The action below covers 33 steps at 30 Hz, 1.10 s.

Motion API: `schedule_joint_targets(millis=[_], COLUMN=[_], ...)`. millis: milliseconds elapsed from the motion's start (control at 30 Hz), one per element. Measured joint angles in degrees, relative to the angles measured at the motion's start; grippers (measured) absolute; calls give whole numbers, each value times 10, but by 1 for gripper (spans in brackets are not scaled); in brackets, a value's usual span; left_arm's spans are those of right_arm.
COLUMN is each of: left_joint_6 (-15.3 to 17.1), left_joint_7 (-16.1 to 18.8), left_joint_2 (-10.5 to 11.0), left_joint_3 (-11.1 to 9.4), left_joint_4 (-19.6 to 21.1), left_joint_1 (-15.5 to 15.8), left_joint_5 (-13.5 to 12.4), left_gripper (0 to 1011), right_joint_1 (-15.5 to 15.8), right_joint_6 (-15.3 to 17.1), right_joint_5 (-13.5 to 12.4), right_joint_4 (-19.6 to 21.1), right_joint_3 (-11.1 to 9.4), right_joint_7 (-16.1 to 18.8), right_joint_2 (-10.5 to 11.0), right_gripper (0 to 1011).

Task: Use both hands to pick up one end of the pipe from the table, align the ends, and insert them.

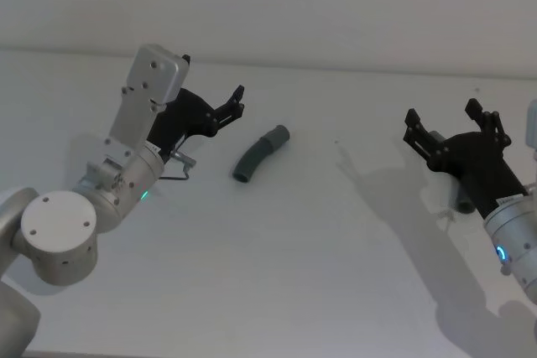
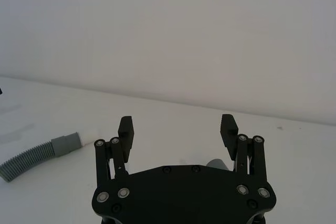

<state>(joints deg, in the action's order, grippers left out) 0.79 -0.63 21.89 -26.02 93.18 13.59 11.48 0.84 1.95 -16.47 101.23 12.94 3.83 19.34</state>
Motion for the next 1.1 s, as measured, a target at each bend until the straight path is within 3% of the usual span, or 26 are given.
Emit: schedule_joint_targets(millis=[833, 1100], left_joint_6=[0, 29], left_joint_7=[0, -11], left_joint_2=[0, 10], left_joint_3=[0, 4], left_joint_4=[0, 18], left_joint_1=[0, -3], left_joint_5=[0, 6], left_gripper=[1001, 1001], right_joint_1=[0, 0], right_joint_6=[0, 0], right_joint_5=[0, 0], right_joint_4=[0, 0], right_joint_3=[0, 0], right_joint_7=[0, 0], right_joint_2=[0, 0], right_gripper=[1004, 1004])
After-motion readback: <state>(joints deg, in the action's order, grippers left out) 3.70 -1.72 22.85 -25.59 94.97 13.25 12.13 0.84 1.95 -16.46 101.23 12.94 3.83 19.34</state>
